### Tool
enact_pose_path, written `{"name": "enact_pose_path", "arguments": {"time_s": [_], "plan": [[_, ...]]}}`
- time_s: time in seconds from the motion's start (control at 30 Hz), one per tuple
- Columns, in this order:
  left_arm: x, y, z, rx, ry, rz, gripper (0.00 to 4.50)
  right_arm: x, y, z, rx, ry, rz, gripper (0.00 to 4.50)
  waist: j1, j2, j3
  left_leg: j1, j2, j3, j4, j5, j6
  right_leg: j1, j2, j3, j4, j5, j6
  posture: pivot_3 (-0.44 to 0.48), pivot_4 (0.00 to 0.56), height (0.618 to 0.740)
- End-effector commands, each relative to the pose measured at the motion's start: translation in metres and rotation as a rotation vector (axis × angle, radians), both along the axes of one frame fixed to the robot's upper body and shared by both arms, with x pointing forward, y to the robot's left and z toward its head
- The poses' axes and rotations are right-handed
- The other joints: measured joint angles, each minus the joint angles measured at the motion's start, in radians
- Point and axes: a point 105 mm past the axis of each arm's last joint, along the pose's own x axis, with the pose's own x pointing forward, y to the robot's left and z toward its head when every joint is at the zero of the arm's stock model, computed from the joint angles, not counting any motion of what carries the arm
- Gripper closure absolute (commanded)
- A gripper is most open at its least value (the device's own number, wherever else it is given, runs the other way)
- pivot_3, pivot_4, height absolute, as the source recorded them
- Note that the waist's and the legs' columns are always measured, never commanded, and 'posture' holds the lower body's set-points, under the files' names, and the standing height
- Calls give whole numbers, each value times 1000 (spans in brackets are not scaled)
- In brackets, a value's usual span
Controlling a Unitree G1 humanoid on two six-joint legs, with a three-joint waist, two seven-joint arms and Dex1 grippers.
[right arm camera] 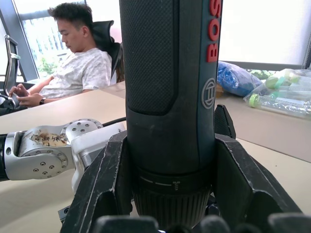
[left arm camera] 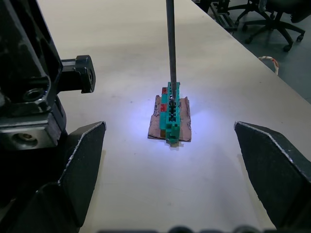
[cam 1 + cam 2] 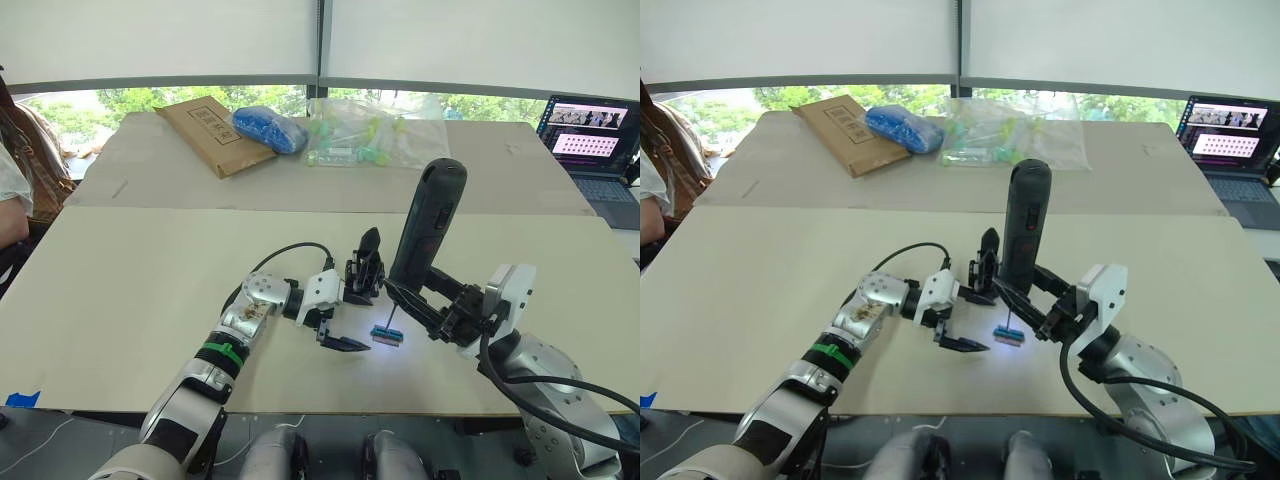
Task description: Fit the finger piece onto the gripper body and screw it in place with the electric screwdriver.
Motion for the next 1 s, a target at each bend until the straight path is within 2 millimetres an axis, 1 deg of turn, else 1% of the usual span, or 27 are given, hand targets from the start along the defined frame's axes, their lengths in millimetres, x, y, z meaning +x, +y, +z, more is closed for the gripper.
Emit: {"name": "enact_pose_path", "arguments": {"time_s": [0.03, 0.67, 1.0], "plan": [[5, -3, 13, -15, -61, -6, 0, -5, 2, 16, 17, -65, 26, 2610, 0, 0, 0, 0, 0, 0, 0, 0, 0, 0, 0, 0, 0, 0, 0, 0, 150, 732], [5, -4, 14, -21, -63, -8, 0, -5, 1, 11, 11, -55, 20, 2610, 0, 0, 0, 0, 0, 0, 0, 0, 0, 0, 0, 0, 0, 0, 0, 0, 150, 732], [6, -4, 15, -21, -65, -4, 0, -2, -3, 7, 7, -43, 5, 2610, 0, 0, 0, 0, 0, 0, 0, 0, 0, 0, 0, 0, 0, 0, 0, 0, 150, 732]]}}
